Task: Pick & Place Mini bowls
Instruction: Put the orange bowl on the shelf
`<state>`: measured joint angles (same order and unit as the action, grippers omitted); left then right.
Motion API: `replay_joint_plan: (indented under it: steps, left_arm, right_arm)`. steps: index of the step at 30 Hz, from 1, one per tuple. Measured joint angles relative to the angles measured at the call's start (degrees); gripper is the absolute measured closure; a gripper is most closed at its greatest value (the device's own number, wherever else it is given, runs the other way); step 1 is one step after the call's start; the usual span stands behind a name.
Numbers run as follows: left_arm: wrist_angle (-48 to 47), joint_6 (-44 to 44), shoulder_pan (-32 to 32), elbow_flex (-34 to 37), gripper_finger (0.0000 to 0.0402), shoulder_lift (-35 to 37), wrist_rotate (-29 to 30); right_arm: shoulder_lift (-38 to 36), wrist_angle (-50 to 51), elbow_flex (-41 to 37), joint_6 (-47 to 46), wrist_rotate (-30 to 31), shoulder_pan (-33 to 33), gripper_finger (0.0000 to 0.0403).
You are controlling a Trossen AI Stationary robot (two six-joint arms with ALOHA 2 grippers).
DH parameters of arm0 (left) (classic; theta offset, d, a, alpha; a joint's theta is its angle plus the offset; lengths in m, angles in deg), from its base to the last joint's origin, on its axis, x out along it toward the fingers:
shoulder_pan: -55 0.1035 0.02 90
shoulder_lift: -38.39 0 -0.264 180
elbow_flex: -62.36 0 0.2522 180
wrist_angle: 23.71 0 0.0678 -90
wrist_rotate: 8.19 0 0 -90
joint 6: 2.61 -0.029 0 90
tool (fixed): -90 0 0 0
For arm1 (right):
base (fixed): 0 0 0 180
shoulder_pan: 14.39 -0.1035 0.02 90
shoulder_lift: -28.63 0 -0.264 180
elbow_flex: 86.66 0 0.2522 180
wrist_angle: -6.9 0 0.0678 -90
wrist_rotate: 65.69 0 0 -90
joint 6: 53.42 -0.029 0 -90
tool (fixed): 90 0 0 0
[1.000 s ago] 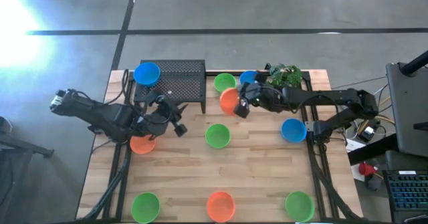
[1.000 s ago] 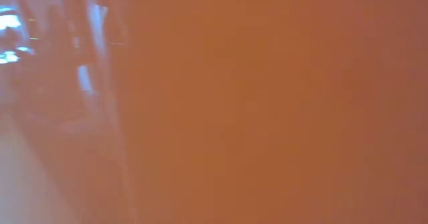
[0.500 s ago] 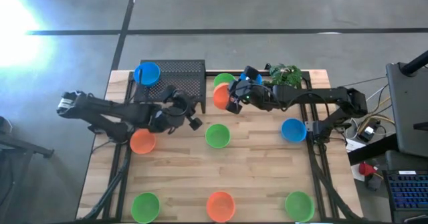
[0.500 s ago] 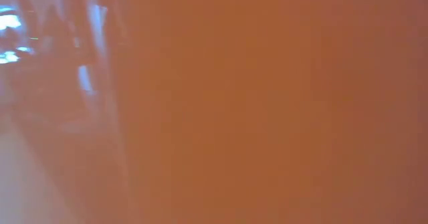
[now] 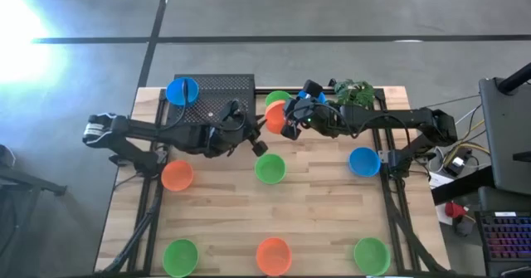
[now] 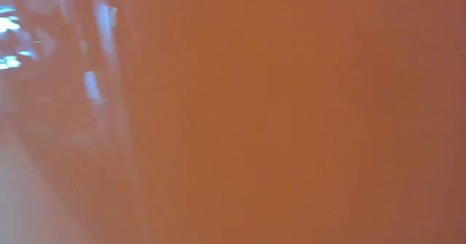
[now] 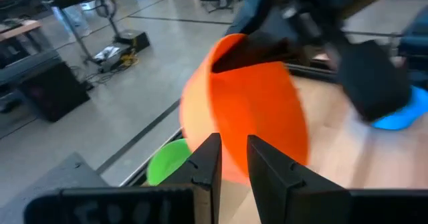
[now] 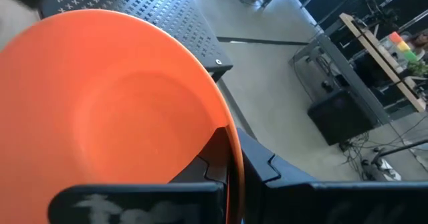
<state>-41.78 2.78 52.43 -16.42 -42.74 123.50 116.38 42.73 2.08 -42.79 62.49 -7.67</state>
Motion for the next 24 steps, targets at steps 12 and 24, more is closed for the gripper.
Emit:
replay_joint_plan:
  steps: [12,24]
  left_arm:
    - [1.58,5.23,2.93,-0.32,0.0335,-1.05,-2.24]
    - [4.37,6.73,4.35,-0.43,0.0337,-4.56,-1.98]
  right_arm:
    - [0.0,-0.09,-0.04,0.09,0.2,-0.17,0.0394]
    - [0.0,0.44,-0.02,0.13,0.46,-0.13,0.0394]
